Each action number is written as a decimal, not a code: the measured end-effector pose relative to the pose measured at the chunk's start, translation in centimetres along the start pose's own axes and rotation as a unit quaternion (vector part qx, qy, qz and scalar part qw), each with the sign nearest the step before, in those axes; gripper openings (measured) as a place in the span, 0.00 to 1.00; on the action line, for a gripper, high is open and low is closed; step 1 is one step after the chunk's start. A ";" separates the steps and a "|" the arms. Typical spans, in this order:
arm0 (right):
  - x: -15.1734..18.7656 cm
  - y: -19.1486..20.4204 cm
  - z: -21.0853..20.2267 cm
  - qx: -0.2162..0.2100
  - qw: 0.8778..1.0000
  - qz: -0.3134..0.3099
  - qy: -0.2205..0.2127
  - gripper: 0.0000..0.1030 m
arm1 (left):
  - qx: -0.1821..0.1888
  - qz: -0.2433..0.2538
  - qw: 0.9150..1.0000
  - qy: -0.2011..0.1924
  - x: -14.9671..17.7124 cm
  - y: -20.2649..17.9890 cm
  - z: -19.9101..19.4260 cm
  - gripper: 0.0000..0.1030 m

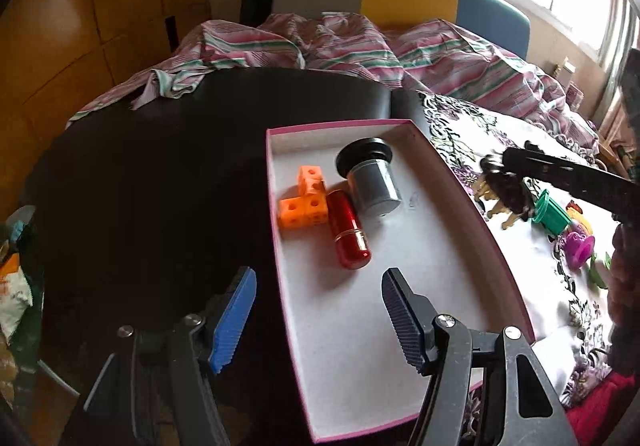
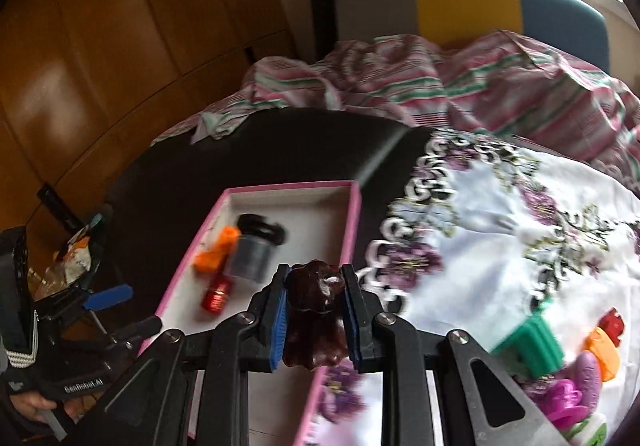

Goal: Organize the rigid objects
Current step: 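Carry the brown flower-shaped piece into the tray and open the right gripper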

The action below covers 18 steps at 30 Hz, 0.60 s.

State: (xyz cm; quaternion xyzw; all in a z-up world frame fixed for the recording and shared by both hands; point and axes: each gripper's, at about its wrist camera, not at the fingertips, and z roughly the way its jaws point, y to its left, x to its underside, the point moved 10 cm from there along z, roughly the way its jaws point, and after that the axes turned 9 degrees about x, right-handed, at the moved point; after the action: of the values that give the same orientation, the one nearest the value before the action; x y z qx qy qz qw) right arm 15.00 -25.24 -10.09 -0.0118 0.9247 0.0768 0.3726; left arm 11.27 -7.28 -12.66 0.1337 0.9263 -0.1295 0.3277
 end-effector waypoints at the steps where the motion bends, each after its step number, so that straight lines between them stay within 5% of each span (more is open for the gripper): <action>1: 0.0 0.6 0.2 -0.001 1.000 -0.004 0.002 0.22 | -0.002 0.000 1.000 -0.002 0.1 0.1 -0.2 0.64; 18: -1.4 5.0 8.0 0.052 0.996 -0.054 0.054 0.22 | 0.007 -0.045 0.999 -0.007 1.8 2.8 -1.5 0.66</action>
State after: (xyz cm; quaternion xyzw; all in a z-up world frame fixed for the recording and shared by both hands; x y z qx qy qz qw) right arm 21.09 -19.14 -14.14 -0.0466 0.9441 0.0077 0.3262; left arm 9.98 -3.93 -13.15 0.0935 0.9283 -0.1509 0.3268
